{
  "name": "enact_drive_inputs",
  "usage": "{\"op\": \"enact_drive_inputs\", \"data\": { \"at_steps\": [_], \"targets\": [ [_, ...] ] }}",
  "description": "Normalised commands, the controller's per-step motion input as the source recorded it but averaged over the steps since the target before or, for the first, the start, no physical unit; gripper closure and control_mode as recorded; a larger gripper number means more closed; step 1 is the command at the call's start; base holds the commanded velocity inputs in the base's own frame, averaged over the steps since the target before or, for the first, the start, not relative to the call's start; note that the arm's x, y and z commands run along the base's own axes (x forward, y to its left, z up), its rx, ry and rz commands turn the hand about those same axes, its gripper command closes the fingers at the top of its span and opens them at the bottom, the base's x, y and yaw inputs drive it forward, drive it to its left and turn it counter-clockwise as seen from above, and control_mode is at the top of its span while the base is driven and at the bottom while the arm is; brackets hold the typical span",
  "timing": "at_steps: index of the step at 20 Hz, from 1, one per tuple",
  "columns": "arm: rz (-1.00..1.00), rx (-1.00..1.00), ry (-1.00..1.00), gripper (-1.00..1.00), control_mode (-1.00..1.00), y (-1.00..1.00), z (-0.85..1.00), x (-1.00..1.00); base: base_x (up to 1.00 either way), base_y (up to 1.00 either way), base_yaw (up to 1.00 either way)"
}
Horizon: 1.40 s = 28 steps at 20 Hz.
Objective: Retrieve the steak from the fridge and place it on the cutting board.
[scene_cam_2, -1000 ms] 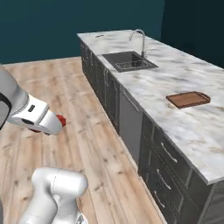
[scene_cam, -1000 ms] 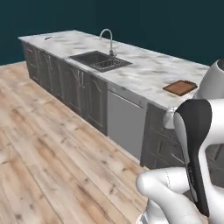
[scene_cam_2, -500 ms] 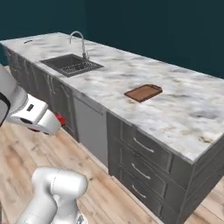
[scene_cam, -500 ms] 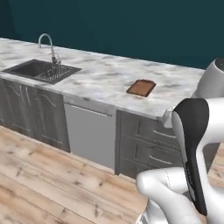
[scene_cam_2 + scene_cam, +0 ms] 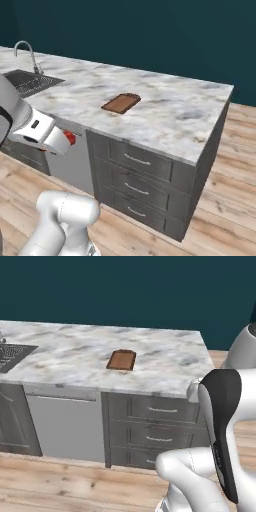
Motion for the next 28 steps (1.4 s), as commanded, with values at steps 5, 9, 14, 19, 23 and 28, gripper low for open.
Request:
{"op": "enact_drive_inputs", "data": {
  "at_steps": [5,9,14,19,23,28],
  "targets": [
    [0.00,0.00,0.00,1.00,1.00,0.00,0.00,0.00,0.38,0.66,-0.47],
    [0.00,0.00,0.00,1.00,1.00,0.00,0.00,0.00,0.44,0.78,-0.43],
    [0.00,0.00,0.00,1.00,1.00,0.00,0.00,0.00,0.52,0.74,-0.42],
    [0.00,0.00,0.00,1.00,1.00,0.00,0.00,0.00,0.61,0.73,-0.39],
    [0.00,0.00,0.00,1.00,1.00,0.00,0.00,0.00,0.28,0.44,-0.23],
    [0.00,0.00,0.00,1.00,1.00,0.00,0.00,0.00,0.41,0.07,-0.02]
  ]
}}
